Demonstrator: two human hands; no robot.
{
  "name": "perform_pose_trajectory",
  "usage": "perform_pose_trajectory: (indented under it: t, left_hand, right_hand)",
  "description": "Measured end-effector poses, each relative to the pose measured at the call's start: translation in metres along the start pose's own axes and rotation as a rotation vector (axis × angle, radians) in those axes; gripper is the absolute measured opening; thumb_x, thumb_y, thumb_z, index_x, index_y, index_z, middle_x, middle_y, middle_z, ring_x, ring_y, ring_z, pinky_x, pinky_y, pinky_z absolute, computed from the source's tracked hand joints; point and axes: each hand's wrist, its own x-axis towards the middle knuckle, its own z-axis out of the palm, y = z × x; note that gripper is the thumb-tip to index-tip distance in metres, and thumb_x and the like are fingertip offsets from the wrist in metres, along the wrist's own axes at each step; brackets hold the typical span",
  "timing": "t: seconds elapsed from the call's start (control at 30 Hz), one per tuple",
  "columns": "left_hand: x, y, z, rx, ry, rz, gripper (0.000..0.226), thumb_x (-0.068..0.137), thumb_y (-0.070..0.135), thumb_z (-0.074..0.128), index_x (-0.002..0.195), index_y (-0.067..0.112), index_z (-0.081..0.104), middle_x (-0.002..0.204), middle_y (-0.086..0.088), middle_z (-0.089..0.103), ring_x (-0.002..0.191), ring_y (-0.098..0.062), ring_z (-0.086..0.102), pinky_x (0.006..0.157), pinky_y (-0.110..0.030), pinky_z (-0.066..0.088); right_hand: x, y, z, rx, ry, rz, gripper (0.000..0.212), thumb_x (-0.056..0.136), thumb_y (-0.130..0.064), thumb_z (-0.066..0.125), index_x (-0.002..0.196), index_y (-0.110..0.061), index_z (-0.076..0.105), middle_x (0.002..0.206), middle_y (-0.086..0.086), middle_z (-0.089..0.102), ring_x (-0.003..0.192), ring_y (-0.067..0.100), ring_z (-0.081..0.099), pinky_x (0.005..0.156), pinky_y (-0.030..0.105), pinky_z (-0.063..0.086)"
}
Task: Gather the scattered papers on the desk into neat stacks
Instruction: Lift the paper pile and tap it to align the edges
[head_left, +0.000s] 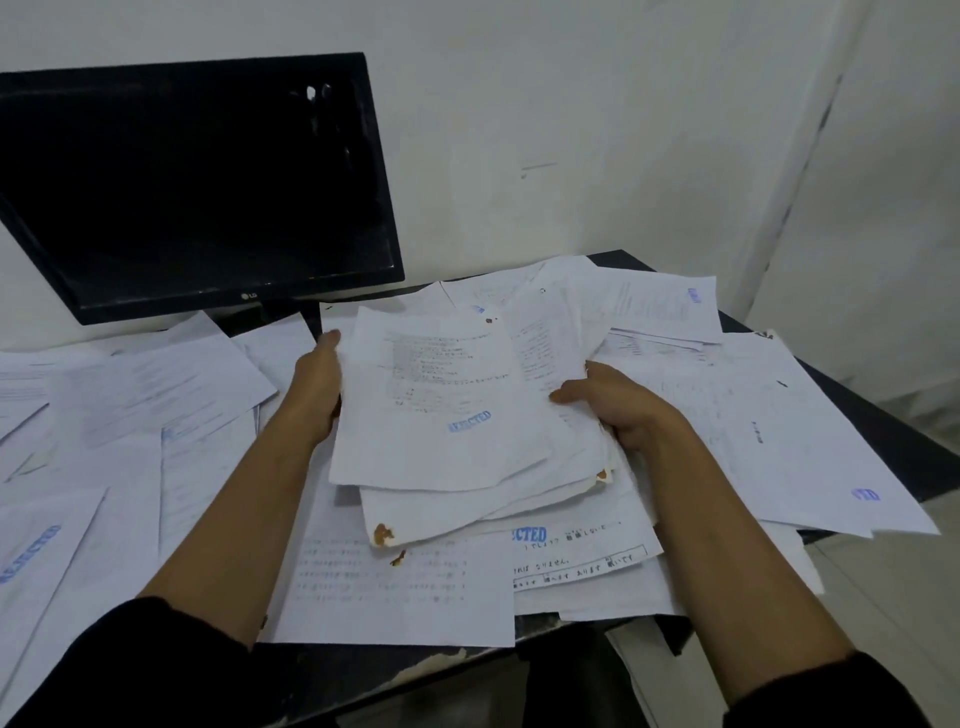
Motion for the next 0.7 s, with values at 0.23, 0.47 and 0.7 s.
perform_pose_trajectory:
  t: [0.23, 0.47, 0.7]
  left_hand:
    - [-0.005, 0.005, 0.030, 0.439, -0.288, 0.167, 0.033, 0.092, 0.006, 0.062, 0.125, 0.004, 0.057, 0.118, -0.007, 0.063, 0.085, -0.015, 0.062, 0.072, -0.023, 0.047]
    - [0.002, -0.015, 0.044, 0.827, -0.125, 0.194, 0.069, 0.094, 0.049, 0.056, 0.150, 0.017, 0.030, 0.151, -0.007, 0.032, 0.142, -0.029, 0.022, 0.113, -0.046, 0.027]
    - [-0.011, -0.021, 0.027, 0.513, -0.195, 0.186, 0.070, 0.090, 0.052, 0.060, 0.145, 0.016, 0.038, 0.135, -0.008, 0.054, 0.114, -0.023, 0.055, 0.092, -0.031, 0.042]
  right_hand:
    - [0.002, -0.003, 0.003, 0.039, 0.015, 0.031, 0.023, 0.089, -0.013, 0.058, 0.110, -0.019, 0.065, 0.102, 0.002, 0.073, 0.090, 0.022, 0.070, 0.076, 0.032, 0.055]
    - [0.011, 0.007, 0.005, -0.027, 0.034, -0.085, 0.048, 0.081, 0.000, 0.072, 0.126, -0.011, 0.060, 0.109, -0.005, 0.069, 0.094, 0.007, 0.067, 0.070, 0.017, 0.055]
    - [0.009, 0.003, 0.002, 0.098, 0.077, -0.121, 0.049, 0.080, 0.001, 0.071, 0.125, -0.014, 0.059, 0.117, 0.002, 0.069, 0.103, 0.020, 0.068, 0.086, 0.035, 0.056]
